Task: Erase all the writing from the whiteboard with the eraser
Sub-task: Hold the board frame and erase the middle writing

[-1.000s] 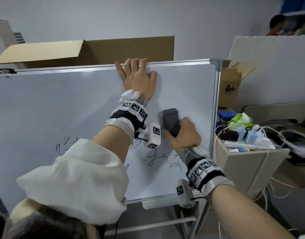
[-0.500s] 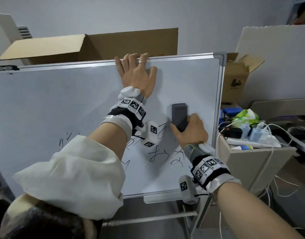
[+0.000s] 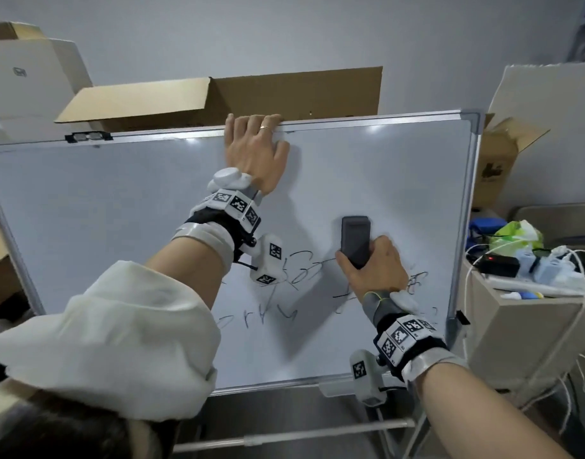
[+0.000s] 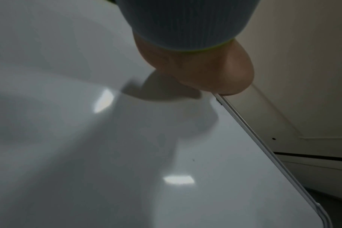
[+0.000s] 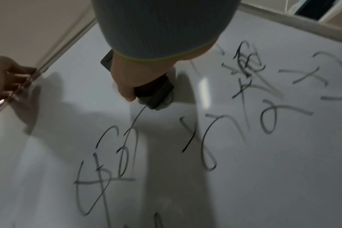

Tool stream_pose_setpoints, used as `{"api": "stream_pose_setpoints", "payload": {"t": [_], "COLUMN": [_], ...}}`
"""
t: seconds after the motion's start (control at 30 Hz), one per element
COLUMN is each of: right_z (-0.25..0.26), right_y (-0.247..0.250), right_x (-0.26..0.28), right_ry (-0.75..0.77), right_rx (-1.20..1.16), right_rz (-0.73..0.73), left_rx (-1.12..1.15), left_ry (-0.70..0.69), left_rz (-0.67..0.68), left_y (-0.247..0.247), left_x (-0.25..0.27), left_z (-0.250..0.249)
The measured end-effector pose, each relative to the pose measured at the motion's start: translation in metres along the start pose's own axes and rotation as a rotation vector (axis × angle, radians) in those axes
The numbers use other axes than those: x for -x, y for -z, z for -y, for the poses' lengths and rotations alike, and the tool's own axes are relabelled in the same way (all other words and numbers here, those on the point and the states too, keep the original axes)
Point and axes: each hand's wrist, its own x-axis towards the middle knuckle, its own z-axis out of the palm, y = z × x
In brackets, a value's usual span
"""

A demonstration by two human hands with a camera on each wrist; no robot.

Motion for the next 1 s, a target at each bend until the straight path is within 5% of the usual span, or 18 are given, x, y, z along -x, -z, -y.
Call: {"api": "stream_pose_setpoints", "payload": {"t": [0.47,0.73,1.0], "right_z": [0.147,0.181,0.145], "right_y": [-0.11,-0.132,-0.071], "right_x": [0.077,0.091,0.021], "right_ry": [0.09,0.226,0.059], "right_rx": [-0.036,0.073,0.037], "right_rz": [0.033,0.043,-0.272], "left_rx": [-0.066,0.002,0.036], "left_ry": [-0.055,-0.032,0.136], "left_rz": [-0.017,-0.068,-0.278], "left_y": [0.037,0.034,0.012], "left_x": [0.01,0.008,0.009], "left_z": [0.168,0.177,0.136]}}
